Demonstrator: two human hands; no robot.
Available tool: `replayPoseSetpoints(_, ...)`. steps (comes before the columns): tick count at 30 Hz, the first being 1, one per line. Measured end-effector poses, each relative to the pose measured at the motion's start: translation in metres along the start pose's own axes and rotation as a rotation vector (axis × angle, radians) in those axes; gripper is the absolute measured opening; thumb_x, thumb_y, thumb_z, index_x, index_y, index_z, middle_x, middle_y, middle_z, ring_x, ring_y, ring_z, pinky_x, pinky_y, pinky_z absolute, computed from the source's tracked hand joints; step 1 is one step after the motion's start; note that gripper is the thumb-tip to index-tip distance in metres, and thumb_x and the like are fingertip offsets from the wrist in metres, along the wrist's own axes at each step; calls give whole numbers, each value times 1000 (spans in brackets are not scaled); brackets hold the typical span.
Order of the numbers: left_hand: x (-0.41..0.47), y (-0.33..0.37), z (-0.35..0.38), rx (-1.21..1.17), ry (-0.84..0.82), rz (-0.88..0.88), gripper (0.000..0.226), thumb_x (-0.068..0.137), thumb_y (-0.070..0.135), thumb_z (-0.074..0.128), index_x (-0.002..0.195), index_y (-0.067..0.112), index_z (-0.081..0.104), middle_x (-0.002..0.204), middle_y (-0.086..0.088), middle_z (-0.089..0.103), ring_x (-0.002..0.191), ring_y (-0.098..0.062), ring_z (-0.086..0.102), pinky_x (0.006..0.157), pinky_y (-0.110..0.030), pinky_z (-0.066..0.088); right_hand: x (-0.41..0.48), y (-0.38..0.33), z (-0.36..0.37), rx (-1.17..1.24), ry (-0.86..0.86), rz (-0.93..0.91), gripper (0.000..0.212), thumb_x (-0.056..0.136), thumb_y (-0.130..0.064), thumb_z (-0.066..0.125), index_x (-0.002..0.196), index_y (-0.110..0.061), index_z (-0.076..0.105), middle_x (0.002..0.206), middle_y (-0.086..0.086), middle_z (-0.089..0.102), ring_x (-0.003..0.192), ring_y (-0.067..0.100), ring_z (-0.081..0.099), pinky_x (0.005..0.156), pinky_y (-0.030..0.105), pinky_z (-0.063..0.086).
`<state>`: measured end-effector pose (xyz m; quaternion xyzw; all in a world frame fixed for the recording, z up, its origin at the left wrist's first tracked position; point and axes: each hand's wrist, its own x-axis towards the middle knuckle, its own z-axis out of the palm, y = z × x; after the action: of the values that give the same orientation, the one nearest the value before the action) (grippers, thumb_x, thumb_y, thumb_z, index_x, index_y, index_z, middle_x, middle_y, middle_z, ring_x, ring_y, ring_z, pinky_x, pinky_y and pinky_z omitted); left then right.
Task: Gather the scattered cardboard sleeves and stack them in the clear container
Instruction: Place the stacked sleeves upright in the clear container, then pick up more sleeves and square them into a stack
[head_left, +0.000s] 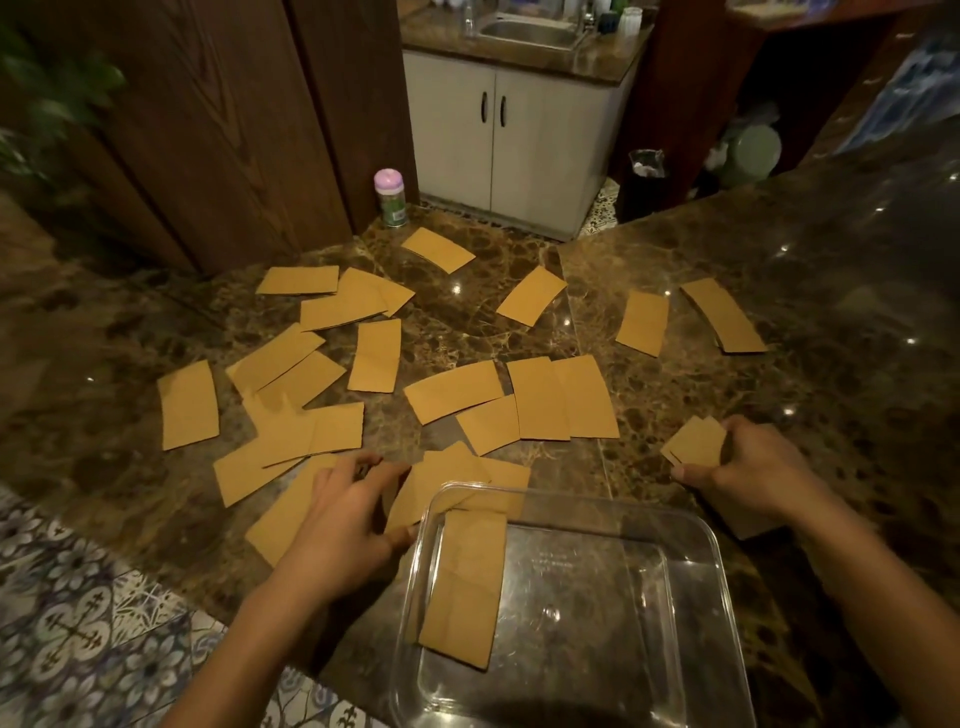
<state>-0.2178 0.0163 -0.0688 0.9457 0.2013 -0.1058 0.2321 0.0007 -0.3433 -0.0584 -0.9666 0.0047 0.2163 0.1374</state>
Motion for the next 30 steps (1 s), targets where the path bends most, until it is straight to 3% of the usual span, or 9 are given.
replayPoseSetpoints(4, 24, 4, -6, -16, 80, -61, 69, 83, 36, 76, 143, 37, 44, 152, -5, 33, 140, -27, 30, 111, -43, 37, -3, -27, -3, 325, -21, 18, 78, 78, -43, 88, 140, -14, 52, 132, 9, 63, 118, 31, 61, 93, 41, 52)
replayPoseSetpoints(8, 46, 8, -16, -40, 143, -151, 77, 78, 40, 79, 144, 34, 40, 140, -12, 46, 132, -34, 40, 102, -45, 43, 0, -88, -4, 629, -106, 15, 51, 81, -30, 87, 123, -14, 64, 107, 1, 70, 88, 12, 62, 69, 30, 48)
replayPoseSetpoints(10, 57, 10, -18, -41, 154, -180, 77, 76, 42, 80, 143, 33, 41, 136, -16, 50, 128, -37, 43, 100, -46, 44, 3, -122, 4, 540, -122, 61, 75, 77, -39, 89, 137, -9, 54, 128, 9, 61, 109, 23, 61, 85, 38, 54)
replayPoseSetpoints(12, 67, 15, -19, -60, 143, -171, 79, 73, 41, 83, 141, 34, 43, 135, -16, 52, 126, -37, 46, 100, -47, 44, 10, -149, 17, 326, -105, 94, 108, 74, -49, 88, 156, -6, 32, 156, 20, 33, 139, 37, 43, 109, 47, 47)
replayPoseSetpoints(13, 72, 17, -19, -90, 136, -166, 80, 71, 39, 84, 140, 35, 44, 136, -15, 51, 126, -36, 47, 101, -47, 44, 12, -160, 23, 240, -99, 98, 117, 74, -51, 88, 159, -4, 24, 158, 22, 25, 144, 39, 36, 113, 47, 43)
replayPoseSetpoints(19, 87, 31, -20, -239, 195, -75, 73, 76, 18, 81, 139, 32, 48, 125, -2, 36, 124, -29, 47, 105, -42, 45, 16, -180, 33, 34, -12, 145, 131, 56, -67, 91, 153, -2, 32, 152, 24, 40, 141, 41, 38, 111, 46, 40)
replayPoseSetpoints(22, 94, 30, -27, -244, 161, -70, 66, 79, 15, 77, 138, 29, 50, 130, -5, 31, 124, -30, 46, 106, -44, 46, 17, -168, 29, 111, 35, 165, 132, 57, -62, 94, 155, -4, 26, 156, 25, 39, 144, 43, 39, 113, 49, 40)
replayPoseSetpoints(27, 108, 21, -48, -170, 192, -199, 65, 81, 25, 75, 140, 23, 48, 138, -12, 35, 131, -33, 41, 110, -47, 41, 19, -148, 27, 322, 58, 163, 104, 66, -49, 95, 144, -6, 41, 146, 17, 56, 137, 38, 52, 104, 46, 49)
replayPoseSetpoints(30, 113, 47, -57, -231, 219, -128, 63, 83, 32, 76, 140, 26, 48, 142, -11, 43, 132, -31, 44, 106, -45, 43, 19, -139, 22, 440, 64, 130, 78, 67, -52, 93, 126, -11, 61, 133, 12, 67, 125, 32, 61, 99, 41, 54)
